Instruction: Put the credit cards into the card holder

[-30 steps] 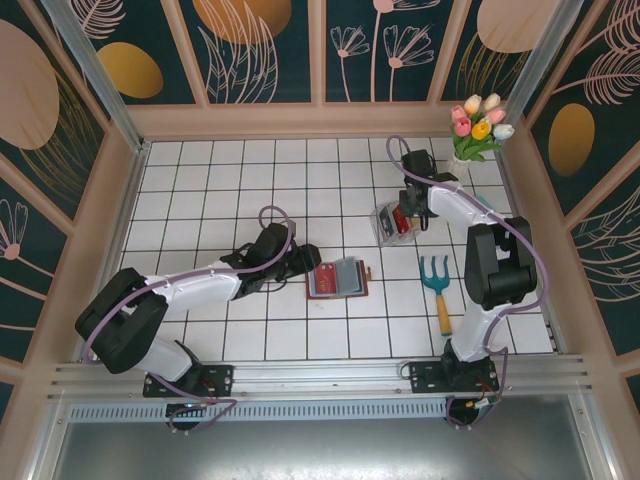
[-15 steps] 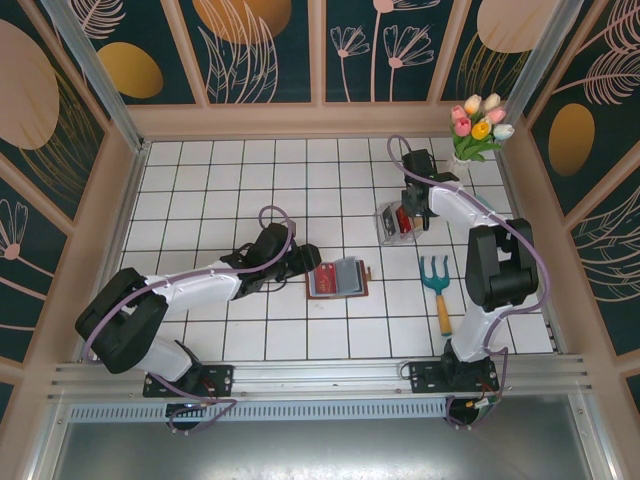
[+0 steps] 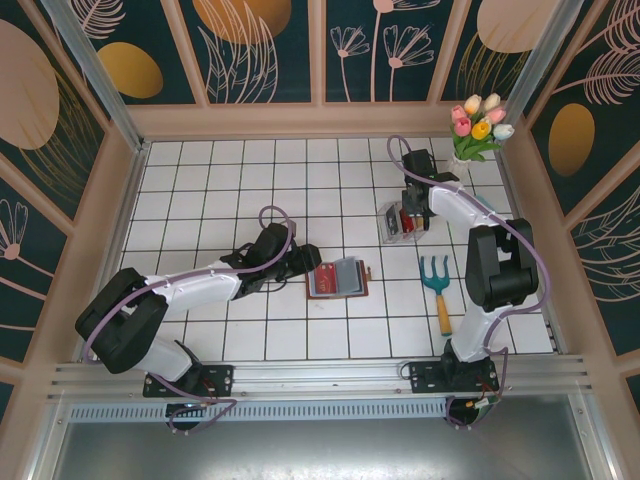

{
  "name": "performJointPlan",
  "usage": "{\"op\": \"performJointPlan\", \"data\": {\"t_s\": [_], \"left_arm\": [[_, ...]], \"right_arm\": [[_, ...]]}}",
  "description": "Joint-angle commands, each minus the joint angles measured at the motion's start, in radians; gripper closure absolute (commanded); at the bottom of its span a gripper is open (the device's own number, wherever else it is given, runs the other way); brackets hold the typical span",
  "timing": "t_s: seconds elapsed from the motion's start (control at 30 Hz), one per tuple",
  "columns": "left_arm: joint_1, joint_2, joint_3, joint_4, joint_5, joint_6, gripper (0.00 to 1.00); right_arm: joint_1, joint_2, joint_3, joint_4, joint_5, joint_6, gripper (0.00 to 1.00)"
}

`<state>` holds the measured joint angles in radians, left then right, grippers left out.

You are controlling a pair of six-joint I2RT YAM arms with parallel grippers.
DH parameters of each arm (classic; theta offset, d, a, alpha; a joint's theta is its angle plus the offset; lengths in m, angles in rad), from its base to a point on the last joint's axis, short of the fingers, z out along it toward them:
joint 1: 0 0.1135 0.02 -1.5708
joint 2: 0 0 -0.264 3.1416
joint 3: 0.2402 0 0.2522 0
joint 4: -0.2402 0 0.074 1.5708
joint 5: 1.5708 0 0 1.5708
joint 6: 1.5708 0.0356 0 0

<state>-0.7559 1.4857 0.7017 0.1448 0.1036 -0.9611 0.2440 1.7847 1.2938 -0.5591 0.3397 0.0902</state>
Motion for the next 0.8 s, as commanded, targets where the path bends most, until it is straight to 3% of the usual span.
{"op": "performJointPlan", "data": {"t_s": [0.0,0.13,0.43,0.5,0.6,0.77], "left_arm": [[0.000,0.008,0.022,-0.016,0.010,0.013,0.49],[-0.002,0.013,0.027,-0.015,0.014,0.014,0.49],[-0.001,0.018,0.029,-0.010,0.019,0.014,0.49],[-0.001,0.016,0.030,-0.008,0.019,0.013,0.49],[-0.001,0.018,0.030,-0.004,0.021,0.012,0.49],[-0.001,0.020,0.030,-0.002,0.025,0.011,0.49]], "right_arm": [[0.001,-0.057,0.012,-0.037,0.039,-0.004,0.84],[0.001,-0.069,0.016,-0.048,0.037,-0.003,0.93],[-0.001,-0.106,0.018,-0.051,-0.017,0.003,0.98],[-0.004,-0.105,0.015,-0.051,-0.017,0.006,0.92],[-0.021,-0.080,0.017,-0.049,-0.041,0.011,0.70],[-0.028,-0.038,0.021,-0.041,-0.043,0.015,0.57]]}}
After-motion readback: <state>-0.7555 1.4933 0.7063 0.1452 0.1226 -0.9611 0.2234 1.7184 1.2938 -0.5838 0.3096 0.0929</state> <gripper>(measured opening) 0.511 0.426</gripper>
